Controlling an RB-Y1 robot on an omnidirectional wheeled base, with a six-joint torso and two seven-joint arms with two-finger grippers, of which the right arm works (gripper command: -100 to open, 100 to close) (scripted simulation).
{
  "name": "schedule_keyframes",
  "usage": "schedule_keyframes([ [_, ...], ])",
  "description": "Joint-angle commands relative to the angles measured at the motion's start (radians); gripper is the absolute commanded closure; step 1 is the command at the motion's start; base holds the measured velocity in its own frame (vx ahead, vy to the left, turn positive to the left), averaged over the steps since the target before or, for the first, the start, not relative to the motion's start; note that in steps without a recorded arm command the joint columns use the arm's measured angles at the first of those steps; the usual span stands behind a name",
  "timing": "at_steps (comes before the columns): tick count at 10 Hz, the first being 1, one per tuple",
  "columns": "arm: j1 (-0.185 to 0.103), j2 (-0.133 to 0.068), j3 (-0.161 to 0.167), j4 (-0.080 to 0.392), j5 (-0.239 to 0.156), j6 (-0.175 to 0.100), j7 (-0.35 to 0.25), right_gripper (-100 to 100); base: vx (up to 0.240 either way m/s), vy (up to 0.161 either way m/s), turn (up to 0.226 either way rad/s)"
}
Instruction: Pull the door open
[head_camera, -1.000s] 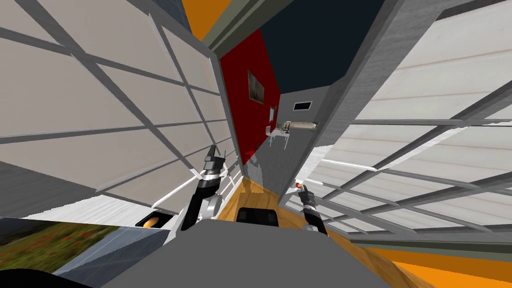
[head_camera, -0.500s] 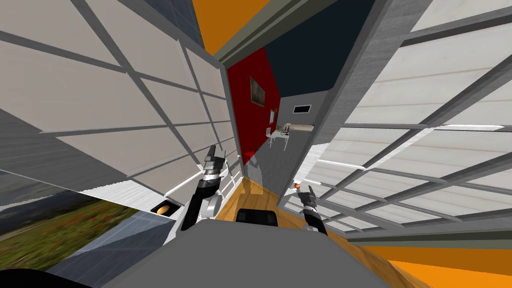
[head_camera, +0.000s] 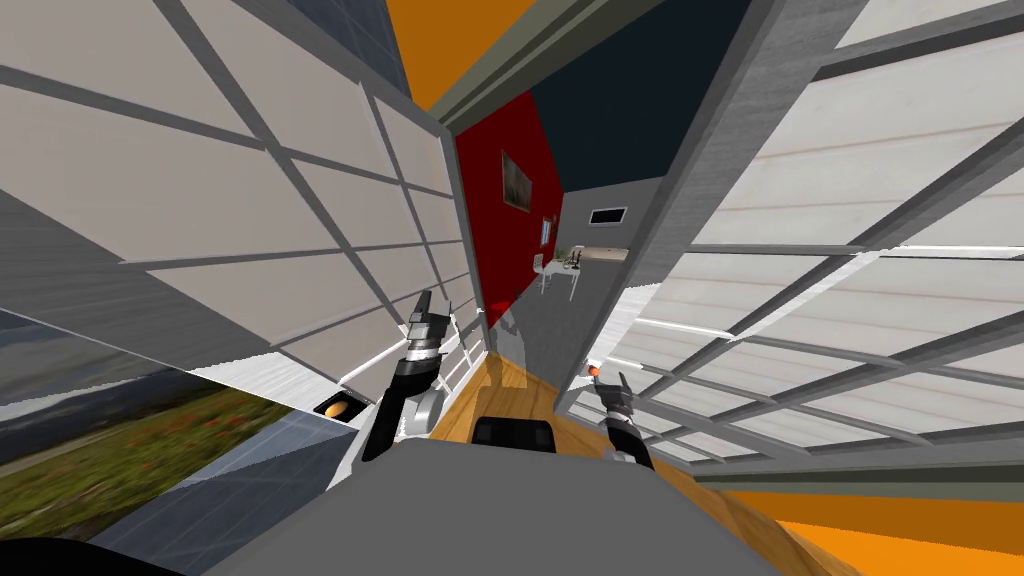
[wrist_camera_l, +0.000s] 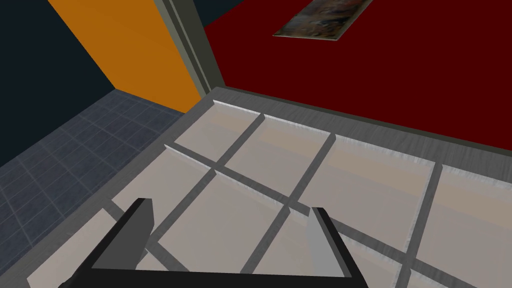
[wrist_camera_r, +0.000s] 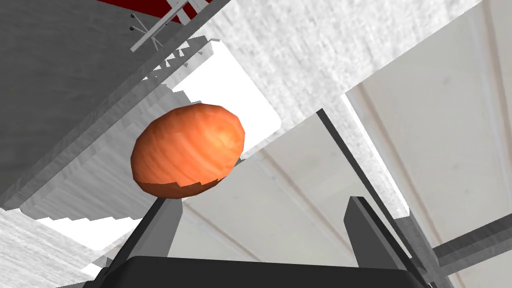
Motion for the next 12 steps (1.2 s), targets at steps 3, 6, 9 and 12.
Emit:
schedule_keyframes([
  [3, -0.004, 0.028, 0.04, -0.023, -0.041, 0.002, -0.095, -100, -0.06, -0.016, 0.037],
  [6, -0.001, 0.031, 0.049, -0.031, -0.061, 0.004, -0.15, -100, -0.047, -0.006, 0.036],
  [9, 0.001, 0.035, 0.058, -0.04, -0.082, 0.006, -0.191, -100, -0.017, -0.004, -0.003],
  [12, 0.004, 0.038, 0.067, -0.048, -0.102, 0.008, -0.233, -100, -0.031, -0.009, 0.042],
])
